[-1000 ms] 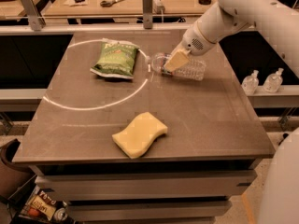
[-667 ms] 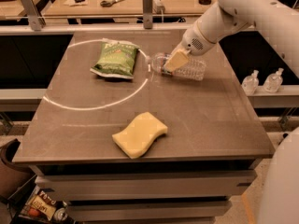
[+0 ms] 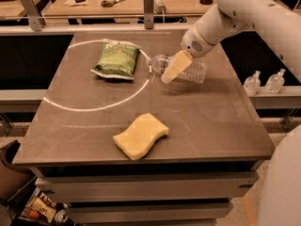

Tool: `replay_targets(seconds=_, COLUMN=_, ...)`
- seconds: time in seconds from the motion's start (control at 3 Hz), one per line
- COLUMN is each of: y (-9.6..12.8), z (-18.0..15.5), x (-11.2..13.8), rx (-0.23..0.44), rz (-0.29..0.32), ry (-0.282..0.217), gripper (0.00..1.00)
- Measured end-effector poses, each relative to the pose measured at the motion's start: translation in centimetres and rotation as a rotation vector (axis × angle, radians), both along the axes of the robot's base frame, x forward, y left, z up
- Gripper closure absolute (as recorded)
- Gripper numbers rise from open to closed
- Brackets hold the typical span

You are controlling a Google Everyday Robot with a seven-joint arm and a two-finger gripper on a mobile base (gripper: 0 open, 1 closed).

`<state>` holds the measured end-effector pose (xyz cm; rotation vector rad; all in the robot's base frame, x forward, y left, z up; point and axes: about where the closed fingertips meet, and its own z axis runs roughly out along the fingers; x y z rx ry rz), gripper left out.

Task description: Knock water bottle over

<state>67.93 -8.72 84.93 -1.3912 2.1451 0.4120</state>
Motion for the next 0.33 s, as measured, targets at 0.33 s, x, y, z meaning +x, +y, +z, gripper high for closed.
replay_targets(seconds=0.33, y=0.01, z=-0.01, x=0.00, rx=0.000, rz=0.000, ry=0.000, gripper=0.00)
